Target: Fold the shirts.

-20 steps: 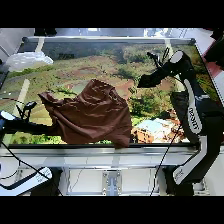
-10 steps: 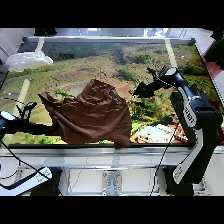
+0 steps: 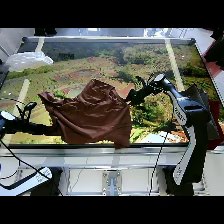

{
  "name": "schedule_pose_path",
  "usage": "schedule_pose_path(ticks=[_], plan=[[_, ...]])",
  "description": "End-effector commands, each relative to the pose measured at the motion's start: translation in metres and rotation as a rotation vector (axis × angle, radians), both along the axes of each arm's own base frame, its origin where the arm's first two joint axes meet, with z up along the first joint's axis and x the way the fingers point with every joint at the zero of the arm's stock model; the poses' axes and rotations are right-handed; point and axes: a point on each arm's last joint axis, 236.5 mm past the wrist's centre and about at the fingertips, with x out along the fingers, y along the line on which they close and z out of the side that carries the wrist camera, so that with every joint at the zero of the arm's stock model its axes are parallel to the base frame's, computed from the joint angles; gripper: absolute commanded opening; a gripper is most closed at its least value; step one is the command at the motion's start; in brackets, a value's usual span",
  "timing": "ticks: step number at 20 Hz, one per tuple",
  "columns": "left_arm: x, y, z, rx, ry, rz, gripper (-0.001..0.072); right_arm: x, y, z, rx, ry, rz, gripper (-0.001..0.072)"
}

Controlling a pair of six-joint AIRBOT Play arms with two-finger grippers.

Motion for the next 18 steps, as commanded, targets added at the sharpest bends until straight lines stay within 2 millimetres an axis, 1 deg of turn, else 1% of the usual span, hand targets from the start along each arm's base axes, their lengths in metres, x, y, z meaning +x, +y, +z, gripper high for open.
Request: schedule_pose_path(ticks=[1,2,4,6,7,8,9,10,11,12,13,14,15,16,17,18], plan=[[-0.001,-0.001,0.000,-0.002,0.003,-0.002,0.0011,-0.026,0.021,-0.008,-0.031,0.030,0.105,0.0443],[-0.001,-0.001,0.000,-0.002,0.003,-0.002,0.0011,-0.031,0.027,-0.009,-0.039,0.028,0.127,0.0434],[-0.002,-0.002,0.000,-0.007,0.009,-0.004,0.0011,-0.038,0.039,-0.009,-0.037,0.026,0.156,0.0311],[-0.003,-0.003,0.001,-0.010,0.012,-0.006,0.0010,-0.040,0.047,-0.002,-0.009,0.029,0.155,0.0021],[0.001,0.000,0.006,-0.001,-0.004,-0.004,0.0010,-0.037,0.050,0.009,0.022,0.026,0.151,0.0016],[0.008,0.004,0.016,0.016,-0.033,0.008,0.0010,-0.034,0.052,0.023,0.046,0.010,0.151,0.0016],[0.021,0.011,0.034,0.047,-0.087,0.021,0.0010,-0.029,0.050,0.043,0.060,-0.026,0.158,0.0016],[0.036,0.020,0.059,0.088,-0.161,0.033,0.0010,-0.022,0.046,0.068,0.068,-0.081,0.162,0.0016],[0.051,0.029,0.090,0.133,-0.243,0.046,0.0010,-0.015,0.040,0.096,0.073,-0.146,0.162,0.0016],[0.064,0.039,0.130,0.189,-0.345,0.059,0.0010,-0.008,0.033,0.131,0.076,-0.232,0.153,0.0015],[0.074,0.049,0.171,0.247,-0.450,0.087,0.0010,-0.002,0.023,0.170,0.073,-0.330,0.135,0.0015],[0.078,0.062,0.219,0.316,-0.568,0.134,0.0010,0.001,0.011,0.204,0.060,-0.419,0.116,0.0015],[0.076,0.075,0.263,0.384,-0.673,0.192,0.0009,0.000,-0.005,0.246,0.042,-0.520,0.087,0.0015],[0.066,0.088,0.308,0.456,-0.775,0.248,0.0009,-0.007,-0.019,0.289,0.034,-0.622,0.057,0.0016],[0.051,0.095,0.344,0.521,-0.848,0.284,0.0009,-0.018,-0.030,0.326,0.028,-0.712,0.033,0.0015],[0.034,0.099,0.379,0.586,-0.913,0.319,0.0009,-0.036,-0.039,0.364,0.021,-0.808,0.010,0.0015]])
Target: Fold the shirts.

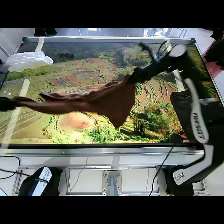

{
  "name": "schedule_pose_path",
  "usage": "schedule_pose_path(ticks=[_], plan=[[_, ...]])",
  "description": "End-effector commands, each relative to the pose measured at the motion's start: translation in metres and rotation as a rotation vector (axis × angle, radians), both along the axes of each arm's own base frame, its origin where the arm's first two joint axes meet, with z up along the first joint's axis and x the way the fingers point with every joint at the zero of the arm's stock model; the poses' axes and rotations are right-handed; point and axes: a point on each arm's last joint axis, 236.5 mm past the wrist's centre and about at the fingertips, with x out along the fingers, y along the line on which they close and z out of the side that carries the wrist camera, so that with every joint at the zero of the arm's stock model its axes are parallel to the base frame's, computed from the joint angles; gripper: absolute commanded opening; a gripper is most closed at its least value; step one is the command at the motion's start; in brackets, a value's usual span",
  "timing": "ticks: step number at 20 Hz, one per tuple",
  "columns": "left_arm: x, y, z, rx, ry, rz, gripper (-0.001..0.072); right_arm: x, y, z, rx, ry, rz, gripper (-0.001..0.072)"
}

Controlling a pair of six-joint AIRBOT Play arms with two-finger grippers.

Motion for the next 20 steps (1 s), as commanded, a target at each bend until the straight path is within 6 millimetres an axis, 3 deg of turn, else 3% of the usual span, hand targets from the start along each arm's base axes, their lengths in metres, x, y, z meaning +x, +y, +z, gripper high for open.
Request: schedule_pose_path(ticks=[1,4,6,8,10,12,14,16,18,20], plan=[[-0.048,0.016,0.137,0.214,-0.296,0.152,0.0009,-0.049,-0.035,0.128,-0.005,-0.327,-0.089,0.0015],[-0.081,0.010,0.211,0.332,-0.464,0.230,0.0009,-0.112,-0.054,0.209,-0.065,-0.614,-0.178,0.0015],[-0.088,0.003,0.244,0.372,-0.546,0.240,0.0008,-0.148,-0.073,0.256,-0.102,-0.804,-0.284,0.0014],[-0.091,-0.016,0.273,0.368,-0.631,0.203,0.0008,-0.185,-0.083,0.295,-0.079,-0.941,-0.365,0.0013],[-0.088,-0.045,0.301,0.319,-0.735,0.130,0.0008,-0.209,-0.084,0.308,-0.068,-0.998,-0.375,0.0013],[-0.076,-0.067,0.309,0.209,-0.800,0.048,0.0008,-0.201,-0.091,0.303,-0.088,-0.972,-0.409,0.0013],[-0.050,-0.064,0.286,0.088,-0.739,0.000,0.0008,-0.169,-0.105,0.284,-0.157,-0.910,-0.448,0.0013],[-0.013,-0.058,0.231,-0.060,-0.561,-0.068,0.0007,-0.120,-0.113,0.248,-0.212,-0.796,-0.456,0.0013],[0.030,-0.068,0.169,-0.201,-0.367,-0.173,0.0007,-0.068,-0.108,0.193,-0.228,-0.630,-0.426,0.0013],[0.081,-0.063,0.104,-0.192,-0.197,-0.198,0.0007,-0.017,-0.106,0.116,-0.257,-0.434,-0.395,0.0013]])
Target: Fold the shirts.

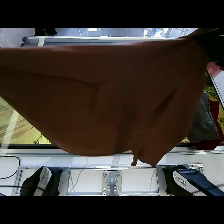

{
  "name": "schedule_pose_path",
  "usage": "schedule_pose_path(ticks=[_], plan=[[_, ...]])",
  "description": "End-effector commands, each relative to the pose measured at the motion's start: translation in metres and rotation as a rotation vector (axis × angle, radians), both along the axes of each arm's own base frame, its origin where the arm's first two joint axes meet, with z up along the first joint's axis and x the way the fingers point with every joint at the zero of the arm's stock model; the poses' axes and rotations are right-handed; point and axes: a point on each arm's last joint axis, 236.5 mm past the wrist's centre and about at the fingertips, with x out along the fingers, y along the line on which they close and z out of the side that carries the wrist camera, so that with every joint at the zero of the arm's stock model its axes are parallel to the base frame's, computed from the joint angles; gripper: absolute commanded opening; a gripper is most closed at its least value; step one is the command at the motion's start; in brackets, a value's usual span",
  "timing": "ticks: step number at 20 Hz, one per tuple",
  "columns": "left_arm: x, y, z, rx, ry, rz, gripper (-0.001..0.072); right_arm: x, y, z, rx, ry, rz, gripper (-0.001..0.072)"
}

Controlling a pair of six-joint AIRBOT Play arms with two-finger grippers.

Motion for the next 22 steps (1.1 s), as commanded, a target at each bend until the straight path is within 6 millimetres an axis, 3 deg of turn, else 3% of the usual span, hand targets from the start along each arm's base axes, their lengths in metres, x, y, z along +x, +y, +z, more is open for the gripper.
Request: schedule_pose_path(ticks=[1,3,5,7,9,10,11,12,13,15,16,18,19,20,22], plan=[[0.079,0.000,-0.113,-0.013,0.295,-0.063,0.0007,0.075,0.000,-0.124,0.005,0.309,-0.008,0.0013],[0.131,0.011,-0.170,0.080,0.372,-0.011,0.0008,0.110,0.002,-0.212,0.025,0.492,-0.014,0.0014],[0.185,-0.008,-0.222,0.163,0.383,-0.054,0.0008,0.145,0.014,-0.287,0.090,0.603,-0.027,0.0014],[0.228,-0.041,-0.262,0.192,0.343,-0.107,0.0010,0.184,0.026,-0.340,0.187,0.611,-0.076,0.0016],[0.261,-0.071,-0.285,0.210,0.270,-0.143,0.0028,0.224,0.026,-0.365,0.280,0.541,-0.162,0.0049],[0.271,-0.080,-0.287,0.215,0.228,-0.148,0.0240,0.239,0.024,-0.366,0.314,0.498,-0.198,0.0241],[0.278,-0.089,-0.281,0.222,0.182,-0.153,0.0527,0.249,0.020,-0.361,0.325,0.454,-0.225,0.0443],[0.283,-0.093,-0.268,0.229,0.130,-0.151,0.0660,0.257,0.015,-0.350,0.329,0.409,-0.240,0.0498],[0.285,-0.093,-0.249,0.234,0.085,-0.144,0.0659,0.262,0.010,-0.337,0.326,0.385,-0.238,0.0498],[0.276,-0.083,-0.201,0.202,0.005,-0.103,0.0658,0.259,-0.001,-0.305,0.296,0.384,-0.185,0.0496],[0.265,-0.071,-0.178,0.175,-0.009,-0.075,0.0651,0.248,-0.014,-0.292,0.239,0.413,-0.152,0.0482],[0.225,-0.032,-0.150,0.110,0.056,0.002,0.0508,0.212,-0.059,-0.279,0.091,0.519,-0.159,0.0451],[0.197,-0.005,-0.151,0.031,0.134,0.071,0.0480,0.191,-0.085,-0.276,0.023,0.566,-0.186,0.0442],[0.163,0.022,-0.165,-0.058,0.237,0.155,0.0481,0.168,-0.110,-0.273,-0.027,0.617,-0.219,0.0439],[0.095,0.065,-0.203,-0.184,0.384,0.312,0.0481,0.130,-0.137,-0.272,-0.041,0.678,-0.244,0.0439]])
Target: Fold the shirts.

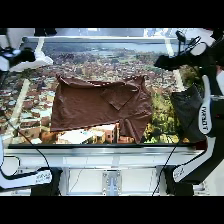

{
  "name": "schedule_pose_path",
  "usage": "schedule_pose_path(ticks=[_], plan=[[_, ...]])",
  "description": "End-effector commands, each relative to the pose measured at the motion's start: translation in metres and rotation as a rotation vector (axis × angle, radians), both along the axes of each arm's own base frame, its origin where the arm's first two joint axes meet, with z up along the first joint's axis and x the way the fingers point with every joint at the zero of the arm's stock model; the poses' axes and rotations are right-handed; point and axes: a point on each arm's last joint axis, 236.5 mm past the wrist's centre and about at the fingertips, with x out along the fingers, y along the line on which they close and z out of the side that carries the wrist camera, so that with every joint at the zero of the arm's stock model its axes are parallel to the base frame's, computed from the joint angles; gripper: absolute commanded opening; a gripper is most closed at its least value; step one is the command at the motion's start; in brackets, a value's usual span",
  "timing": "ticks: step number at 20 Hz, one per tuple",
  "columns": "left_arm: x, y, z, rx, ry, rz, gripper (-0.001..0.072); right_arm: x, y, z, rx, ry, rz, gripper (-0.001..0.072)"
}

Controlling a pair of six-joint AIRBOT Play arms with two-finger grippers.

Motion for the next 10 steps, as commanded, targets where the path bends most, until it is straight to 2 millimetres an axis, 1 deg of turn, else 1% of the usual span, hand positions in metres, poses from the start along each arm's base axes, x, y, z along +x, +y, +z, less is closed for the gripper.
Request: schedule_pose_path(ticks=[1,2,3,5,7,8,10], plan=[[-0.118,0.057,-0.052,-0.234,0.222,0.278,0.0480,-0.074,-0.056,-0.002,-0.085,0.171,-0.028,0.0439],[-0.149,0.061,-0.074,-0.302,0.238,0.346,0.0480,-0.088,-0.059,-0.009,-0.070,0.183,-0.041,0.0439],[-0.177,0.057,-0.096,-0.364,0.260,0.388,0.0480,-0.101,-0.055,-0.019,-0.046,0.190,-0.044,0.0440],[-0.232,0.035,-0.145,-0.501,0.338,0.472,0.0480,-0.124,-0.038,-0.043,0.019,0.197,-0.048,0.0440],[-0.286,0.004,-0.191,-0.626,0.522,0.514,0.0480,-0.142,-0.020,-0.063,0.079,0.206,-0.047,0.0440],[-0.309,-0.012,-0.209,-0.707,0.618,0.532,0.0481,-0.150,-0.014,-0.071,0.103,0.228,-0.052,0.0440],[-0.330,-0.027,-0.231,-0.810,0.696,0.566,0.0481,-0.155,-0.008,-0.079,0.126,0.242,-0.040,0.0441]])
